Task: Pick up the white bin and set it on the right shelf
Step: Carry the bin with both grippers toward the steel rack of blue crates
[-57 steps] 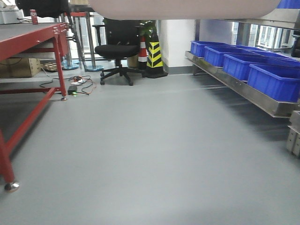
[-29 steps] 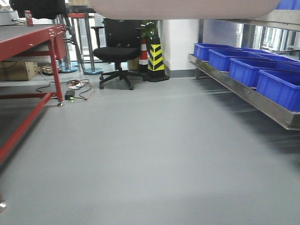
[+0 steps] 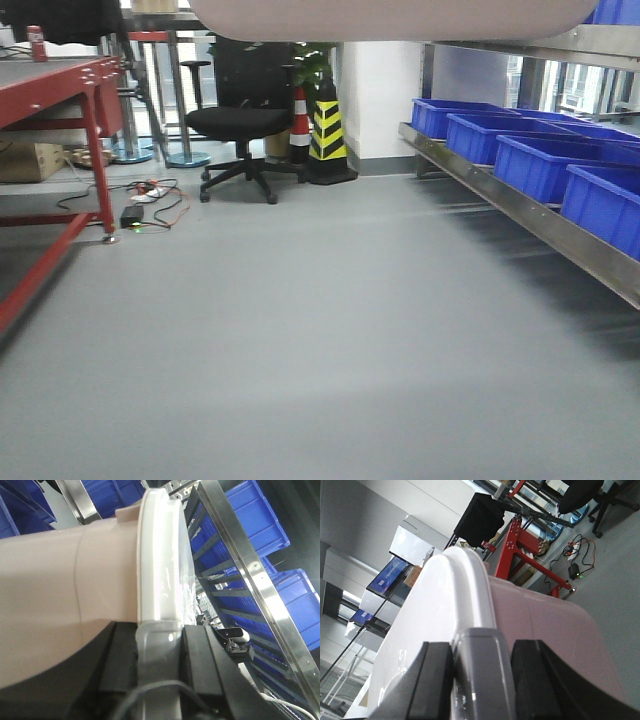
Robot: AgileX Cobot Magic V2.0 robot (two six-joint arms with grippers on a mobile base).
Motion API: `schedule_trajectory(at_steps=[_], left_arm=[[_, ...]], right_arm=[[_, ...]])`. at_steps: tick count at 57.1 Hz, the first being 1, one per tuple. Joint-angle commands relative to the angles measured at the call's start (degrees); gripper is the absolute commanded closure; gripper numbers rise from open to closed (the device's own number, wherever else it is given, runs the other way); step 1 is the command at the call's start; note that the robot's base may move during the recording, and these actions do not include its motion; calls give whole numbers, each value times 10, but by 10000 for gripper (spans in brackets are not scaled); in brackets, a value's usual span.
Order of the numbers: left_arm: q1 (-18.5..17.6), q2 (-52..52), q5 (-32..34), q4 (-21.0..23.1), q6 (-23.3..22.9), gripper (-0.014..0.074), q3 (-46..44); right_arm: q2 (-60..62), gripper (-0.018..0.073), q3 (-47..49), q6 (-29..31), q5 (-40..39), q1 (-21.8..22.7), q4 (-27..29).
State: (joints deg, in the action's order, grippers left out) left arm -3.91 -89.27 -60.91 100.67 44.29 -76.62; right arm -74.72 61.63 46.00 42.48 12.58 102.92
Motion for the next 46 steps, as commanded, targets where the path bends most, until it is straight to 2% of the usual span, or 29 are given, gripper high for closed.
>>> schedule_trajectory(at_steps=[1,46], left_arm=[[-22,31,-149,87,16,722,-23],[-22,31,-149,86,16,722,-23]], right_arm=[[21,490,21,2,73,-14,54],[20,490,21,2,73,-14,54]])
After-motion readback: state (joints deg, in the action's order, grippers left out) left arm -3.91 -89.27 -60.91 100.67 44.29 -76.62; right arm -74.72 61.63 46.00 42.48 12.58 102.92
